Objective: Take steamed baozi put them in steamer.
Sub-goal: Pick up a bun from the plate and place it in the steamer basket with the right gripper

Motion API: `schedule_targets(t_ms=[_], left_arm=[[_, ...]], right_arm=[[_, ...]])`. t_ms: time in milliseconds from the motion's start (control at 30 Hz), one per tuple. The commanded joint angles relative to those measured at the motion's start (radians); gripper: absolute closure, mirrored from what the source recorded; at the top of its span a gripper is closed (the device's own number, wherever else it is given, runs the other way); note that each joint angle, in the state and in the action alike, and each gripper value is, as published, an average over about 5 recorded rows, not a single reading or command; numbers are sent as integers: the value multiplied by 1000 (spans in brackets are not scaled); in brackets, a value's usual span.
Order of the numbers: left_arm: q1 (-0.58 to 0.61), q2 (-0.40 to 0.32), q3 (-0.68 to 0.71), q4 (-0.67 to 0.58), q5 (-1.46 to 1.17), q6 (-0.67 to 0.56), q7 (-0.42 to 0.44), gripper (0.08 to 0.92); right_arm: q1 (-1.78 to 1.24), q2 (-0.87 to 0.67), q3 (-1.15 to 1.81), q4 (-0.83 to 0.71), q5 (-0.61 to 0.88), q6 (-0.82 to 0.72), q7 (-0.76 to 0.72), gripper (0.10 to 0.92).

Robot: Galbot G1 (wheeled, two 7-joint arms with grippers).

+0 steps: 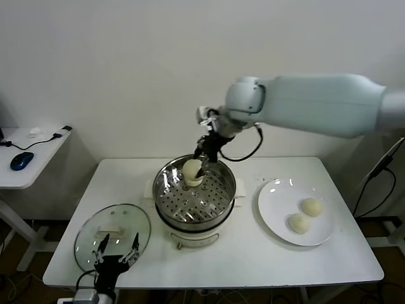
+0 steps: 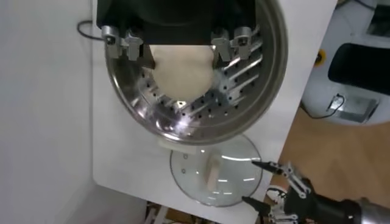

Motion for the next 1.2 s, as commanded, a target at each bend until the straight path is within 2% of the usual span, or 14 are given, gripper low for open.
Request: schedule_targets(t_ms=[33,233,667,800,933,1067,1200], left_arm=[[-1,-3,1,4,-1,-1,-1,177],[-3,-10,8,14,3,-2,-2,177],[-3,-12,13,7,3,9,3,177],[-2,-12,15,3,3,10,3,177],[0,-14,17,-3,3,13,3,177],[8,-11,16,-14,3,13,5,177],[6,-7,13,-17,0,16,9,177]], right_arm=[[-221,170,33,-172,-30,-49,115,366],[-291,208,56,-278,-47,-37,134,371],[-257,189,53,-227,-48,-40,85,361],[-219,157,64,-208,-61,-9,57,291],[-101,72,28,-179,-91,89,-66,215],[47,-95,-36,-149,-122,182,-244,203],[178,-295,-155,-95,-213,261,-365,202]])
